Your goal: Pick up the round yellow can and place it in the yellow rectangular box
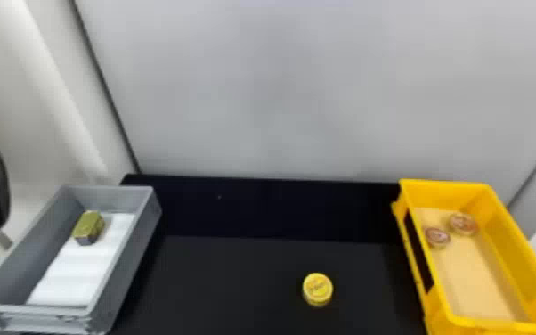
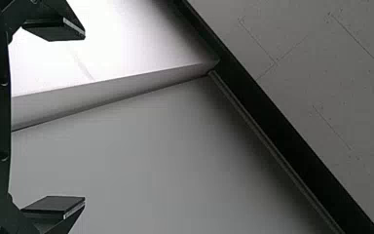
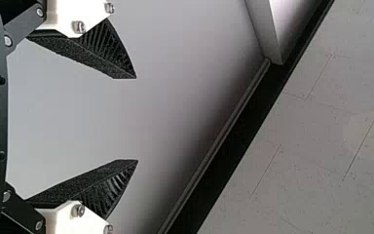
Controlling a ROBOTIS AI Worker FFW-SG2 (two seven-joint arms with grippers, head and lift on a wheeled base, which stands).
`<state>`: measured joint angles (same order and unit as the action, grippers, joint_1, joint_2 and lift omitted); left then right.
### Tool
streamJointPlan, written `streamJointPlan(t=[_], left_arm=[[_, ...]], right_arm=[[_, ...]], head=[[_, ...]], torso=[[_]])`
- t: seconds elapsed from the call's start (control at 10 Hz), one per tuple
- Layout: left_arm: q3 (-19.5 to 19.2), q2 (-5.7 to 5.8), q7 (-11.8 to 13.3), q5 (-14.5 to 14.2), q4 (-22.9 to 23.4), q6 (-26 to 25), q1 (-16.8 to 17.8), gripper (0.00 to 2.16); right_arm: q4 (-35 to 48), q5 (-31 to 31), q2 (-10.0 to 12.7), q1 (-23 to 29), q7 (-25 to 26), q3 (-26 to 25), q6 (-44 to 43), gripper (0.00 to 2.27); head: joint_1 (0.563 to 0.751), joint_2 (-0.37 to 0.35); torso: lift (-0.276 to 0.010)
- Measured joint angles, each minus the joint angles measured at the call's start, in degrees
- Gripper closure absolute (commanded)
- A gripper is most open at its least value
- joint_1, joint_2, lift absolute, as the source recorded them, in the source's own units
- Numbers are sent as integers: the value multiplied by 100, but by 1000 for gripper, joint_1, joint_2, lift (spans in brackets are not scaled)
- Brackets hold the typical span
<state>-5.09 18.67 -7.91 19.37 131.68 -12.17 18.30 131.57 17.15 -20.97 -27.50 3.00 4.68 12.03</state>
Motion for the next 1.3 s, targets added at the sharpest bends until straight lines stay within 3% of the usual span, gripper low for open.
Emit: streamJointPlan(t=[0.1, 0.3, 0.6, 0.8, 0.9, 1.1, 1.3], left_arm=[[60, 146, 24, -7, 22, -95, 3, 90], [102, 283, 44, -20, 40, -183, -7, 90], [77, 284, 44, -21, 46, -193, -13, 90], [78, 279, 44, -21, 50, -207, -9, 90], [82, 296, 51, -21, 60, -234, 4, 90], [116, 358, 60, -21, 92, -307, 41, 90], [150, 374, 62, -18, 101, -345, 54, 90]], right_arm=[[36, -11, -150, -59, 1, 61, 93, 211], [101, -31, -365, -145, -5, 146, 256, 211], [115, -64, -417, -181, -3, 186, 352, 211], [107, -444, -396, -296, -59, 218, 1087, 214], [130, -681, -348, -466, -279, 243, 2042, 214], [-19, -600, -126, -891, -1516, 241, 4211, 208], [-644, -195, 50, -964, -2503, 362, 5133, 182]], head=[[663, 54], [663, 54], [663, 54], [663, 54], [663, 54], [663, 54], [663, 54]], torso=[[-10], [-10], [-10], [-10], [-10], [-10], [-10]])
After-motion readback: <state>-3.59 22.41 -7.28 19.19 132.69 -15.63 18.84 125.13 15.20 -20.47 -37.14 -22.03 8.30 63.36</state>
